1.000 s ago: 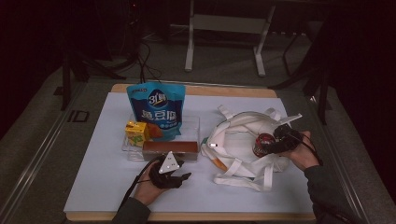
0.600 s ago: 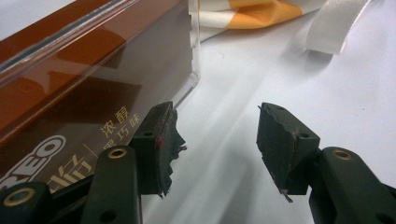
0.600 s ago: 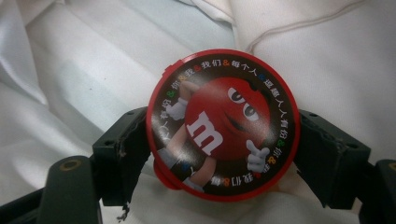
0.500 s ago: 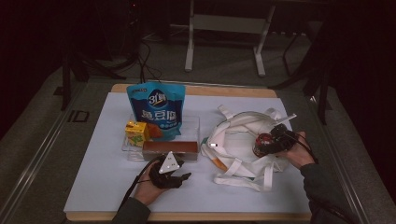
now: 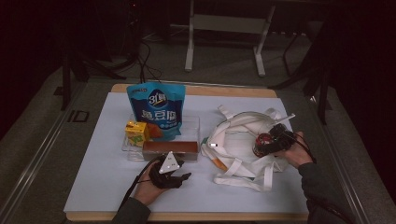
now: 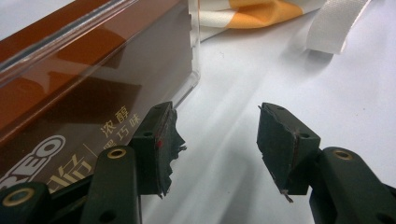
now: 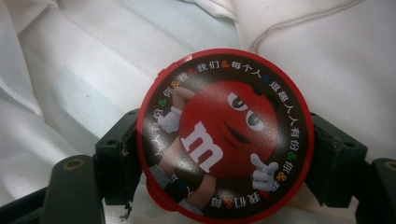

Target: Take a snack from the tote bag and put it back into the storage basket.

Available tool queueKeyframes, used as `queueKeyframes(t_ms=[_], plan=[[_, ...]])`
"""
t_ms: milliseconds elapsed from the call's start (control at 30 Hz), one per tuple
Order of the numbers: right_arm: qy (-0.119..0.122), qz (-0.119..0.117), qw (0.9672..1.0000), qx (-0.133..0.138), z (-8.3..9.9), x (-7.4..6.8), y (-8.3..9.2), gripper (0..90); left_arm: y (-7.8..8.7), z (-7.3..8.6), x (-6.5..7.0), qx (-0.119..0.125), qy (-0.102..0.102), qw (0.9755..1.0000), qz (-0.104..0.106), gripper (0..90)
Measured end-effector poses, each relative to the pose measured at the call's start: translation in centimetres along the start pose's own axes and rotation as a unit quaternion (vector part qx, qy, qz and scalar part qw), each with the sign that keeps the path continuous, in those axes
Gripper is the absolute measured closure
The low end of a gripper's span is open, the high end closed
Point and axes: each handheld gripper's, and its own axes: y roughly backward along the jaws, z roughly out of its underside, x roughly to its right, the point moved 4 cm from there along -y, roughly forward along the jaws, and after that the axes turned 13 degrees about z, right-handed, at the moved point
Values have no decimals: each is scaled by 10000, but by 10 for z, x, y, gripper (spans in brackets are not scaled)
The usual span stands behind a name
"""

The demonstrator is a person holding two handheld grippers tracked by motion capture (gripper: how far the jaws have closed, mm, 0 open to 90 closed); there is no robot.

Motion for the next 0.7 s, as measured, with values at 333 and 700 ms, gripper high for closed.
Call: queueKeyframes(t_ms=[333,700], plan=[[8,94,10000,32,0,-2,1,251,0,0,0,5,5,10000,4,464],[-34,68,10000,29,-1,-5,3,252,0,0,0,0,3,10000,3,464]])
